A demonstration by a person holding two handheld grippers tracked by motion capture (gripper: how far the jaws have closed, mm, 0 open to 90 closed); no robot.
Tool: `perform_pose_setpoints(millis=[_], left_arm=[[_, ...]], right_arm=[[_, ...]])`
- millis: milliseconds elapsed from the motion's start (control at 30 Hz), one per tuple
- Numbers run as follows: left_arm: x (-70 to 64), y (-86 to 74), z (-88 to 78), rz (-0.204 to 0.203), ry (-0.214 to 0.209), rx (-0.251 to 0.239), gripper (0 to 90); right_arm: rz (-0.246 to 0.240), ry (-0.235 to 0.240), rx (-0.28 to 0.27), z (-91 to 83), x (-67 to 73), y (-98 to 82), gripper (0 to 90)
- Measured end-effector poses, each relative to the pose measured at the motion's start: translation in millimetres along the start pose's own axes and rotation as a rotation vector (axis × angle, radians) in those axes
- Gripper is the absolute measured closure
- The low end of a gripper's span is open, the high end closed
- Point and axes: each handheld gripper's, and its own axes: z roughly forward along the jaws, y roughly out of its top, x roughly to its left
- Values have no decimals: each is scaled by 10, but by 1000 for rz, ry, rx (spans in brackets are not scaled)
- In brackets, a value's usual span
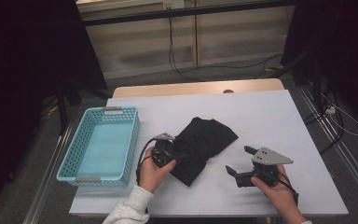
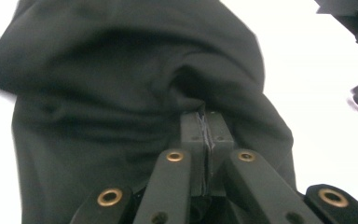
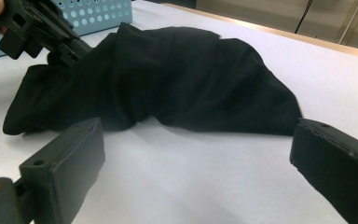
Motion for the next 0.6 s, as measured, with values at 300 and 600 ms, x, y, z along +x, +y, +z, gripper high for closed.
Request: perform_pose_setpoints(millis=[300,600], left_arm=[[-57,113,-237,47,11,-95,846],[85,107,-437,36,177,-126,250]], right_arm=[[-28,33,13,197,158,93,20],[-28,69,71,557,341,223,54]])
